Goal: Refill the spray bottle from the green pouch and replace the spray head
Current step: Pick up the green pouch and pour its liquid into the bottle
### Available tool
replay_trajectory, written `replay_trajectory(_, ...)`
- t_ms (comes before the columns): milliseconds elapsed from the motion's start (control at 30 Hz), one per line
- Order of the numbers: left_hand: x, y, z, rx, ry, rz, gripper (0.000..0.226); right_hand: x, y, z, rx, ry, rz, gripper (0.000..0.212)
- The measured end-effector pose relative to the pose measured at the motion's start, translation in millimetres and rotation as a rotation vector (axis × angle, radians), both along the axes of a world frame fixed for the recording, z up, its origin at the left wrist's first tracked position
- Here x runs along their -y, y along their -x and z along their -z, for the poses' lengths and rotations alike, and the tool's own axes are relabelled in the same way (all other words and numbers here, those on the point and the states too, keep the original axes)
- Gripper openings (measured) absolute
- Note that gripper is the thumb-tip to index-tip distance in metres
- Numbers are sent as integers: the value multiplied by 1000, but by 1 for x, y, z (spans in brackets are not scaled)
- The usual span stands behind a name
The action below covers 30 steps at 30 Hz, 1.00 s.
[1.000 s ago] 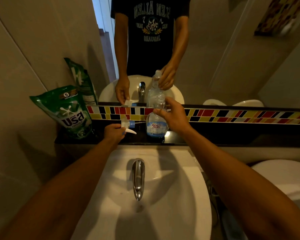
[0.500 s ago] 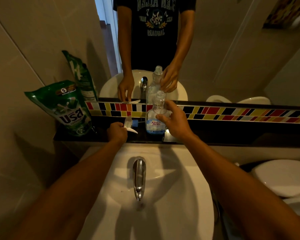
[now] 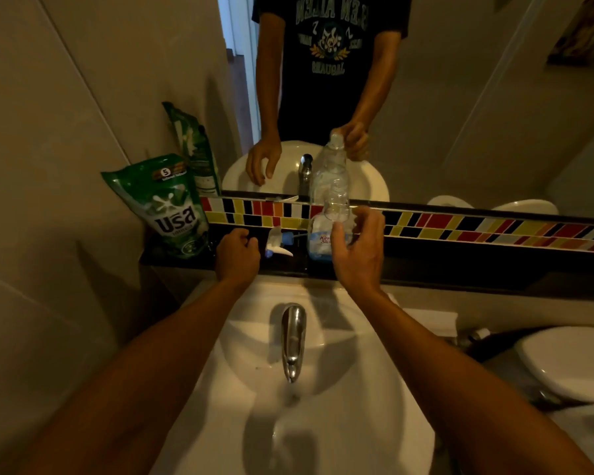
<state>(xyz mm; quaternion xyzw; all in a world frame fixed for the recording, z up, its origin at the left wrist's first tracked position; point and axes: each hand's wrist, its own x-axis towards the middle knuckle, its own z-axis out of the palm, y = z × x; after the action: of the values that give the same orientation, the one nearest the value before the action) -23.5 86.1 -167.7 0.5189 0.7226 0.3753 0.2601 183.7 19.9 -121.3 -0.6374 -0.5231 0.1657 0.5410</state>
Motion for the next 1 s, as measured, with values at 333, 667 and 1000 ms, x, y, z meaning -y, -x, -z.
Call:
replay_trajectory(333,44,94,-40,-70,-174,-200,15,-2,99,7,-6,93,-338,14)
replay_trajectory(667,24,161,-67,146,-177,-209,47,-68,175,-20,-87,362,-578,46)
replay_trajectory(1000,-15,182,-49,312,-149,-127,25,-132,211,-12,-290,422,-690,42)
